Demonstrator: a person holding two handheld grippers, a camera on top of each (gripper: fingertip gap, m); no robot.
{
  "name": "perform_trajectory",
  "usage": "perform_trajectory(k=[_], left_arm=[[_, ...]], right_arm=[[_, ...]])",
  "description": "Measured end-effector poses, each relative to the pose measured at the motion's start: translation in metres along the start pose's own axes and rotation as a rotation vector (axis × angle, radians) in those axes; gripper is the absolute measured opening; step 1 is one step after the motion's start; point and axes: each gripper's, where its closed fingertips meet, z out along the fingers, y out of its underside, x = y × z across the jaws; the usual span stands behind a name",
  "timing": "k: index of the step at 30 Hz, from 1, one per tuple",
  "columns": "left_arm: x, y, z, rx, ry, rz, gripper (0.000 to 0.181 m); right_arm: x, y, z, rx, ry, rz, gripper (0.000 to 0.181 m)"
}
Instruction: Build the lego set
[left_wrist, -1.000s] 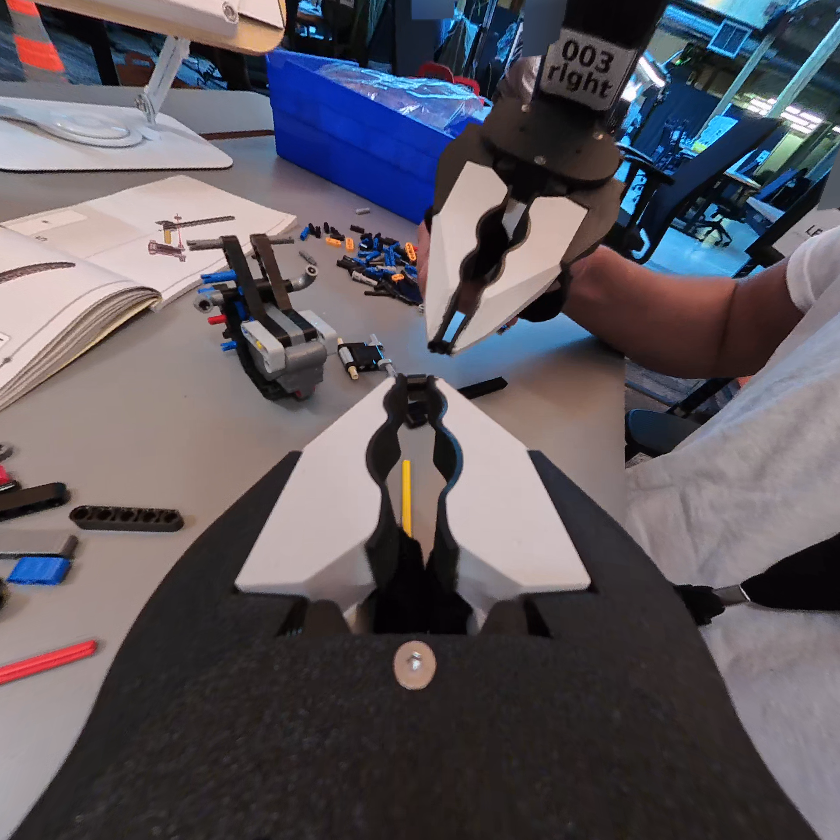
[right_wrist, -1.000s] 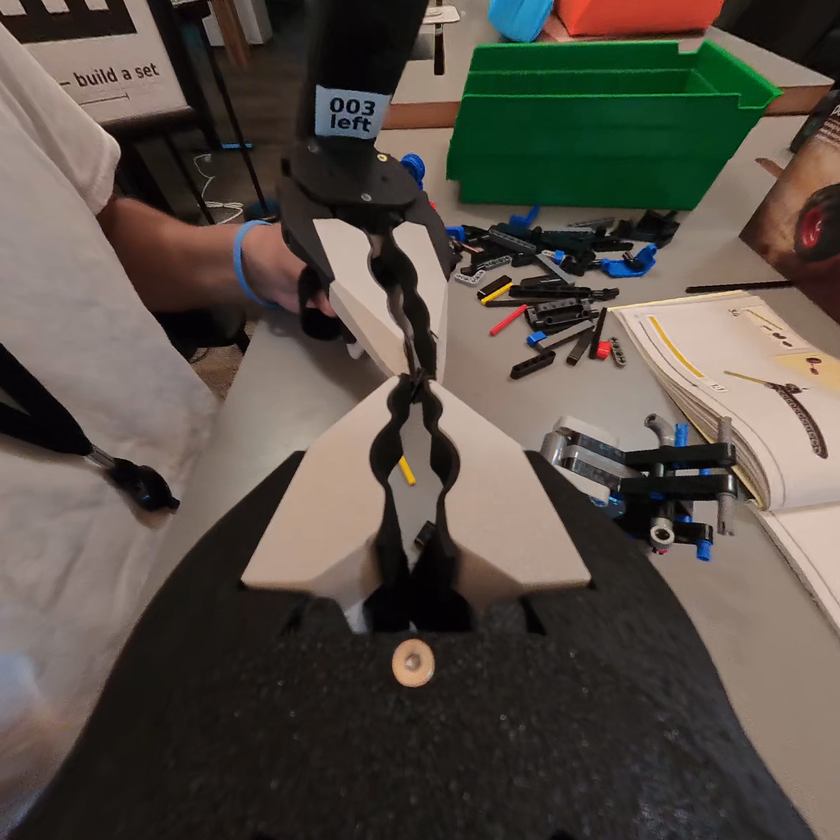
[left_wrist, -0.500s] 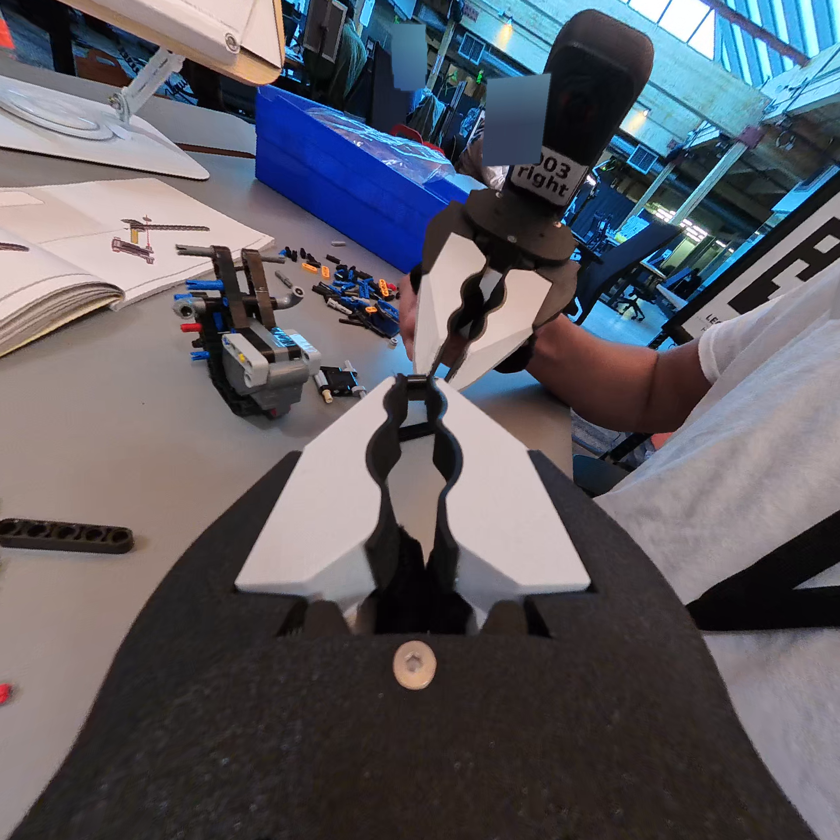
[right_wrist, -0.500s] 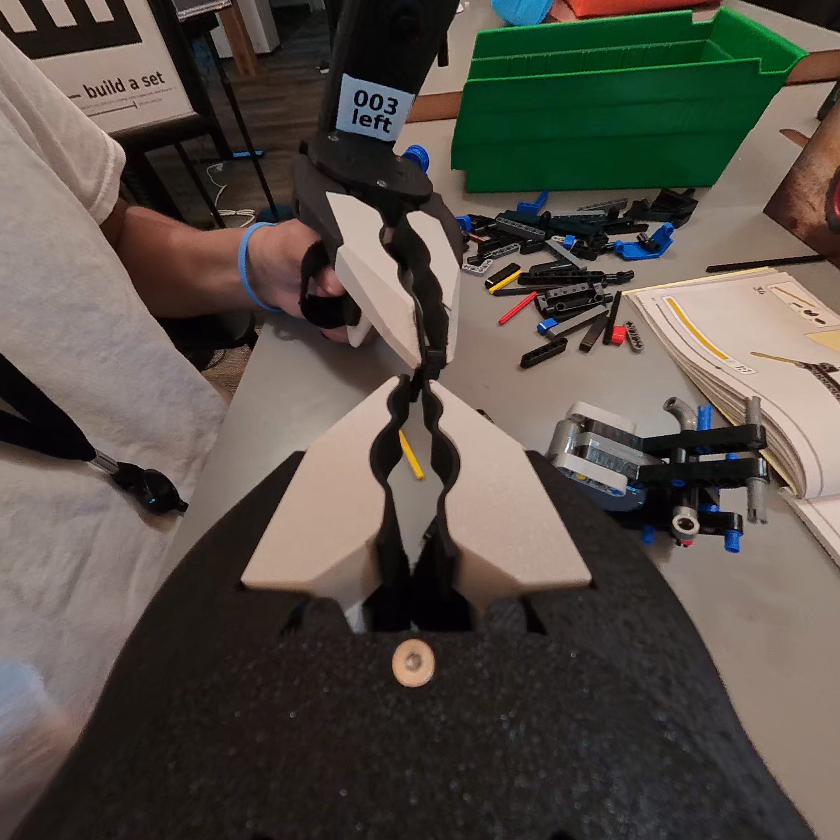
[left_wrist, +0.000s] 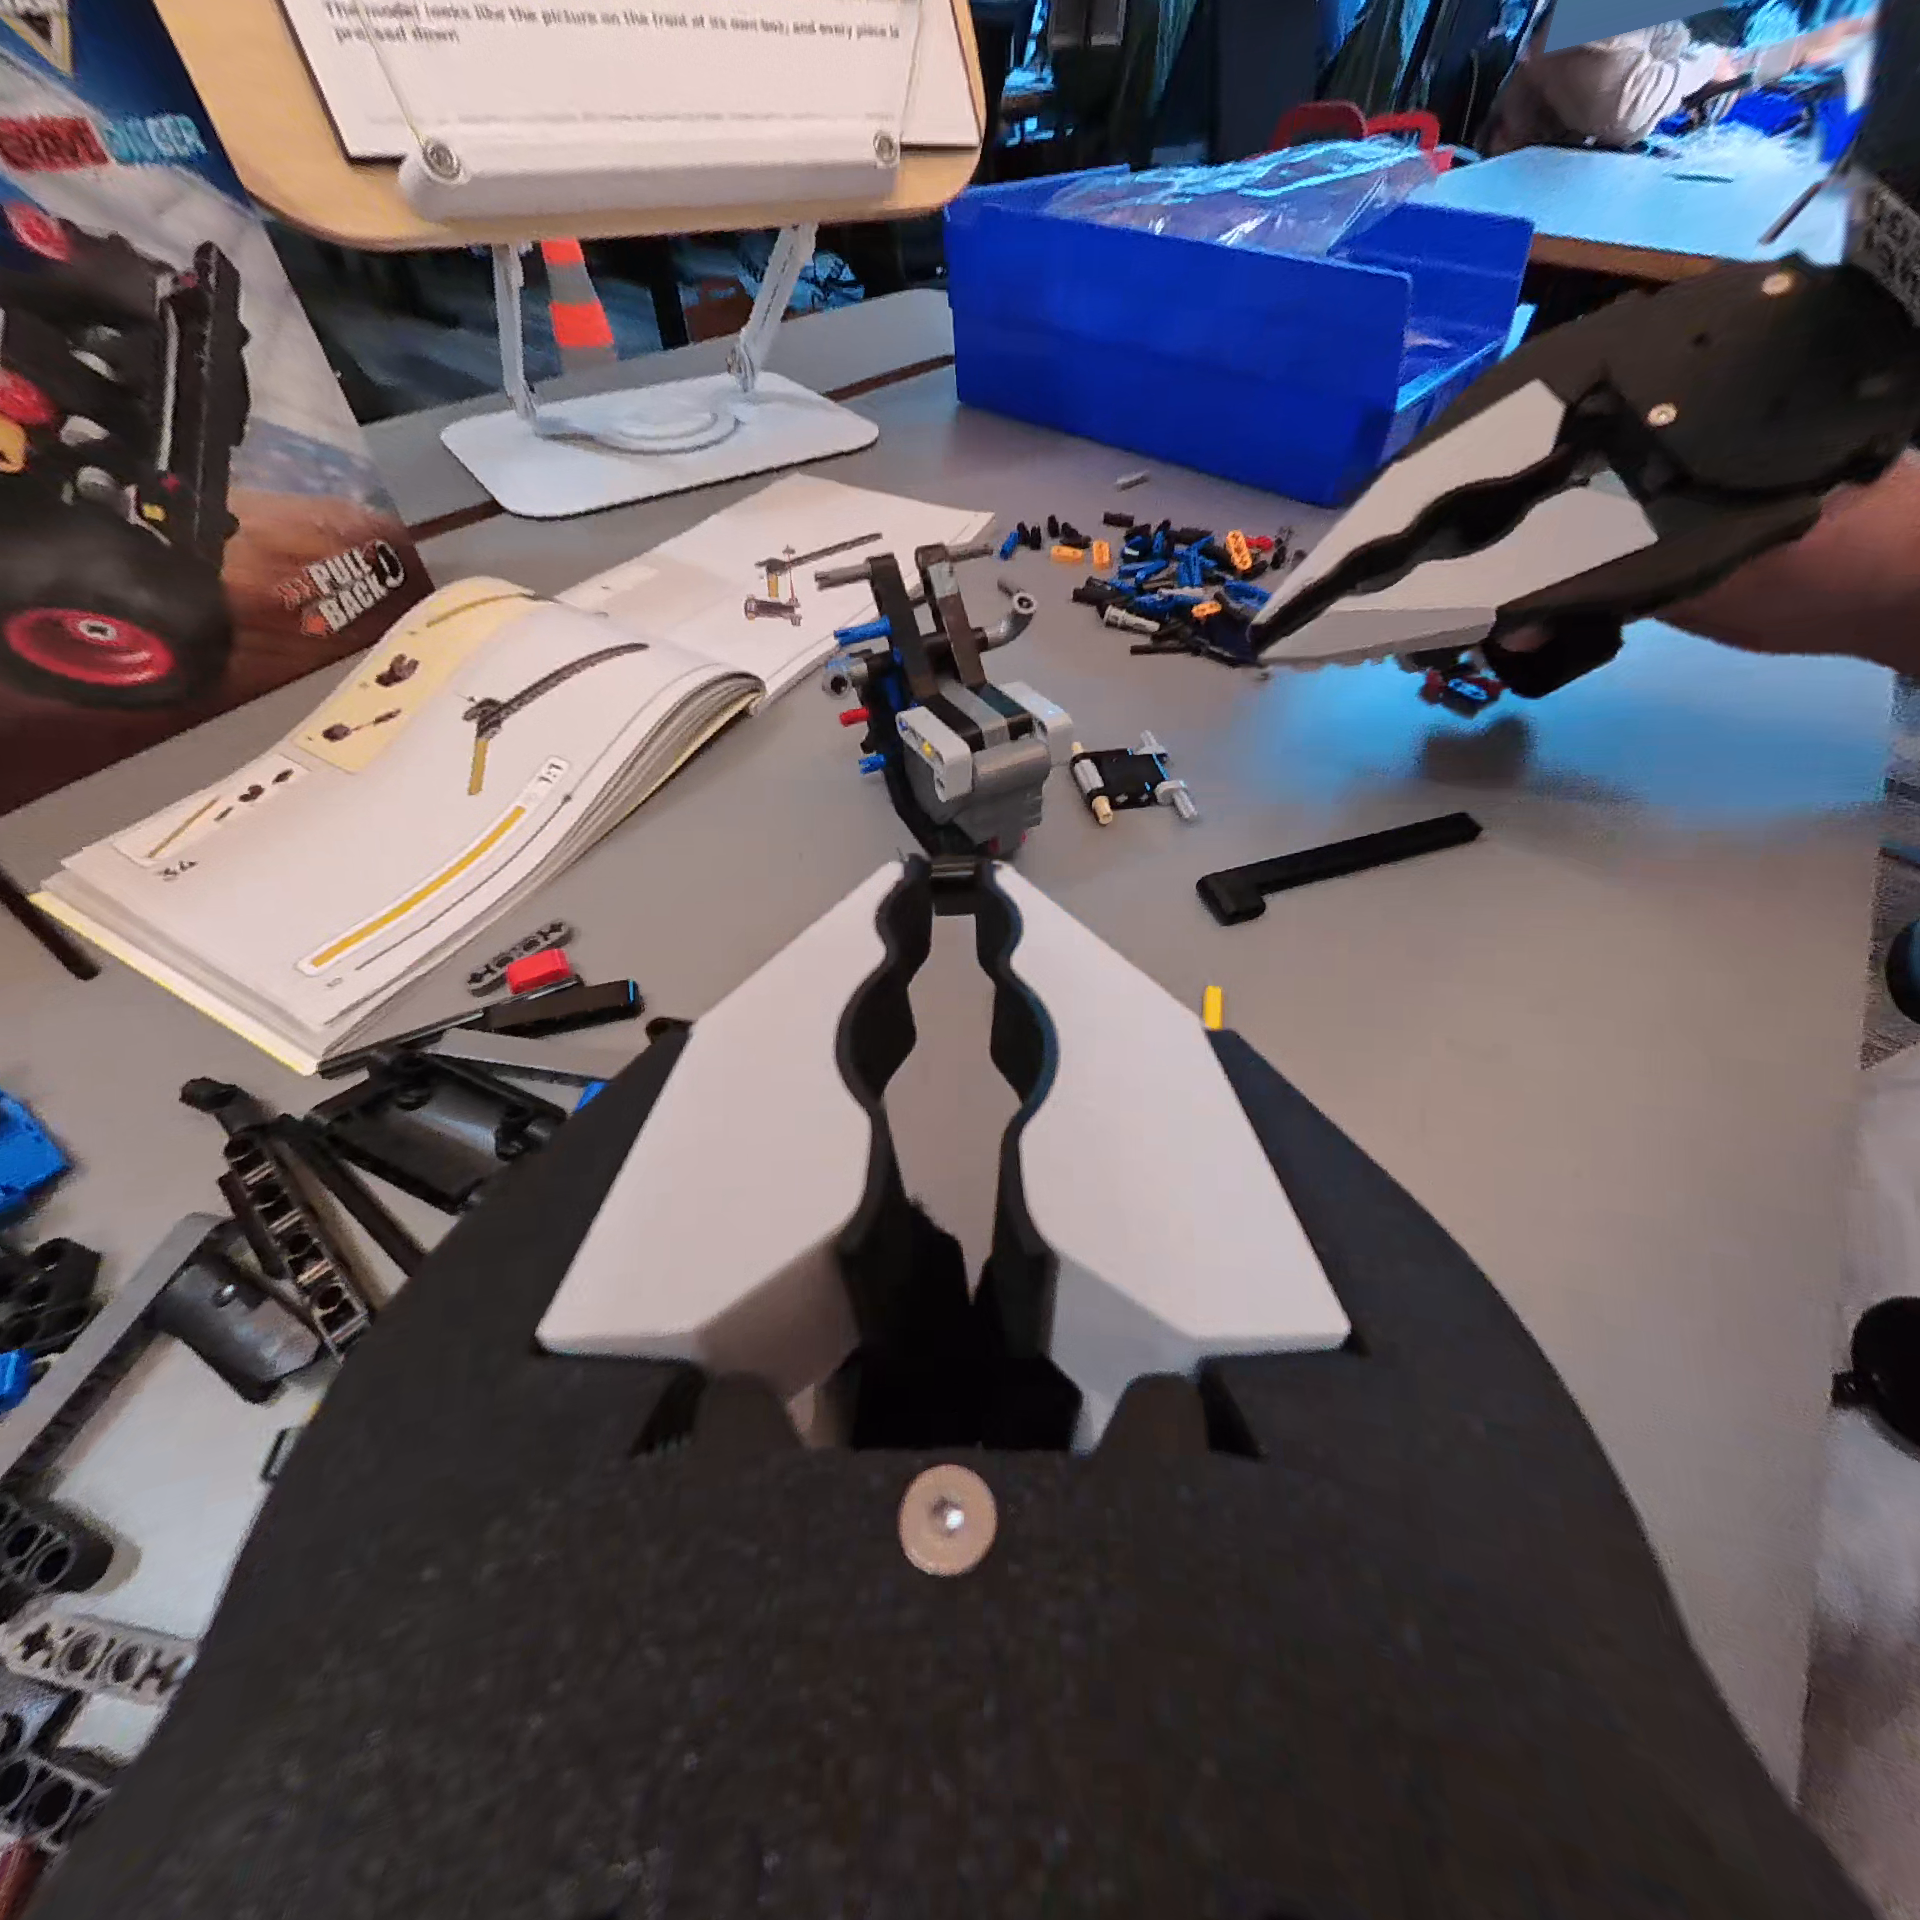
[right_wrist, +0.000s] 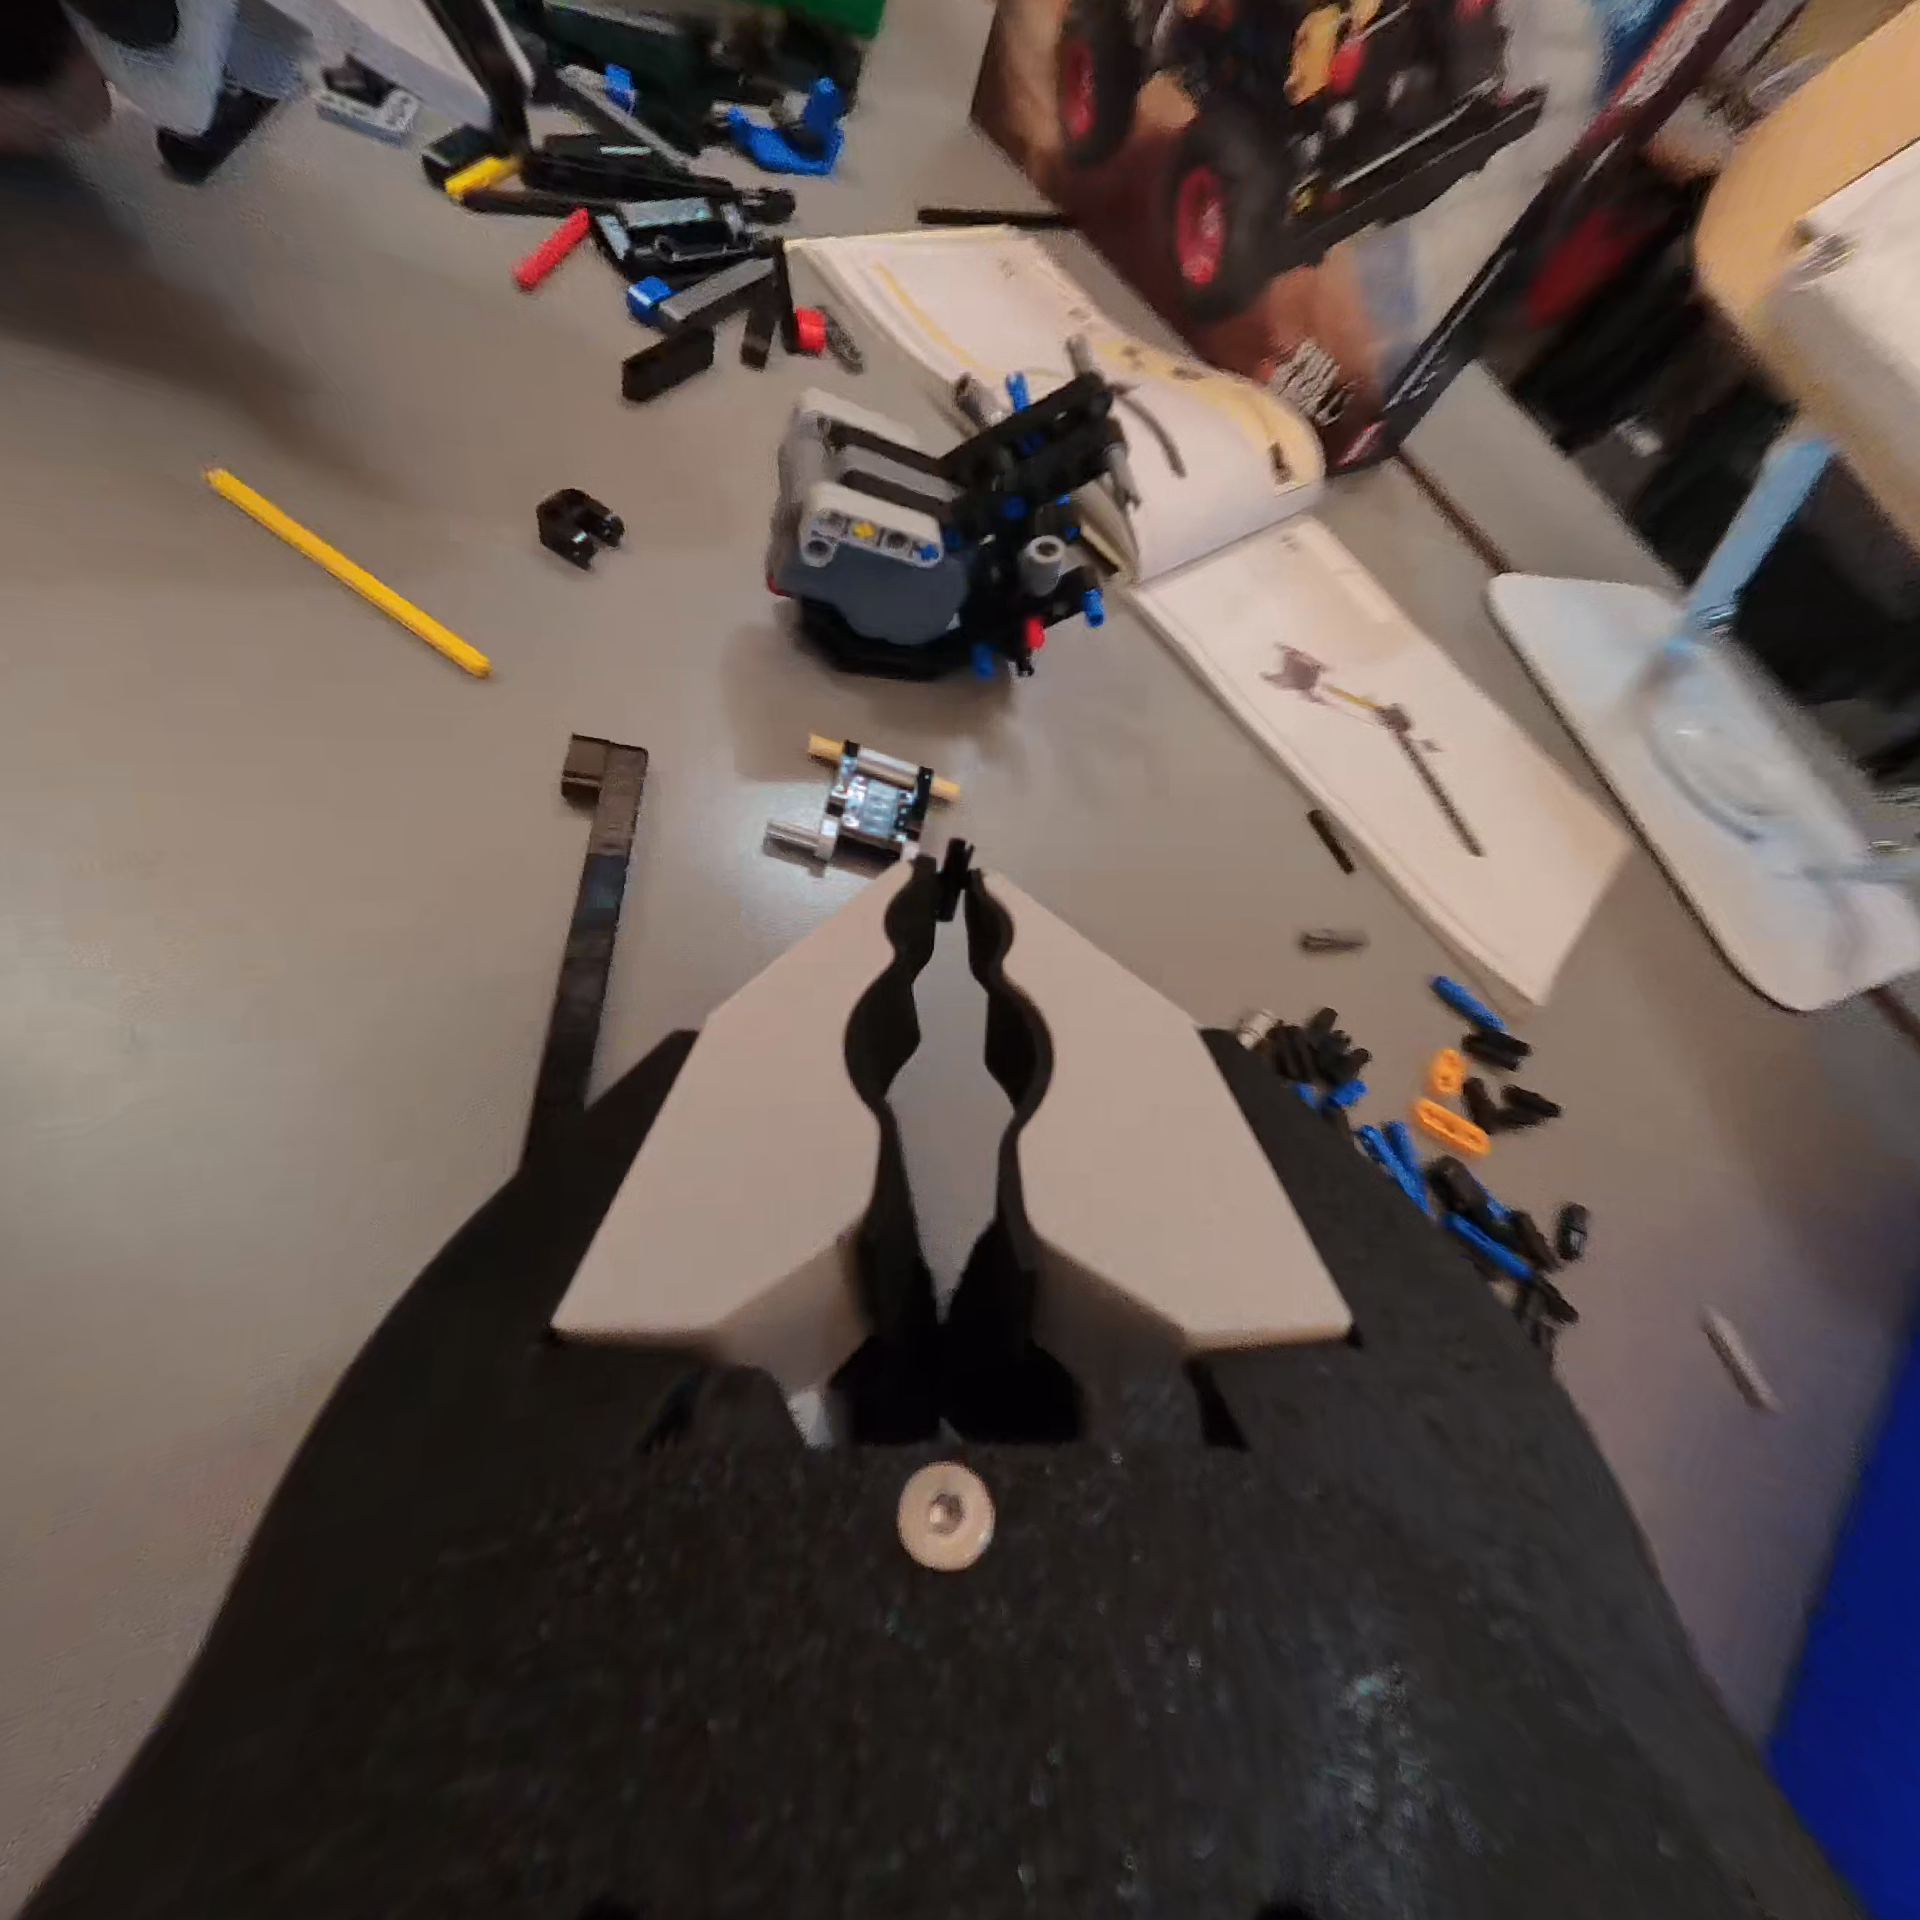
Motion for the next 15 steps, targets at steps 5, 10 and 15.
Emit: perform_trajectory(k=[5,10,15], left_arm=[[0.021,-0.011,0.005,0.054,0.117,-0.034,0.006],[0.071,-0.044,0.014,0.176,0.431,-0.297,0.006],[0.091,-0.051,0.016,0.198,0.502,-0.351,0.006]], right_arm=[[-0.016,-0.046,-0.027,0.257,-0.005,0.102,0.004],[-0.054,-0.076,-0.021,0.359,-0.111,0.113,0.004],[-0.075,-0.09,-0.012,0.36,-0.138,0.093,0.005]])
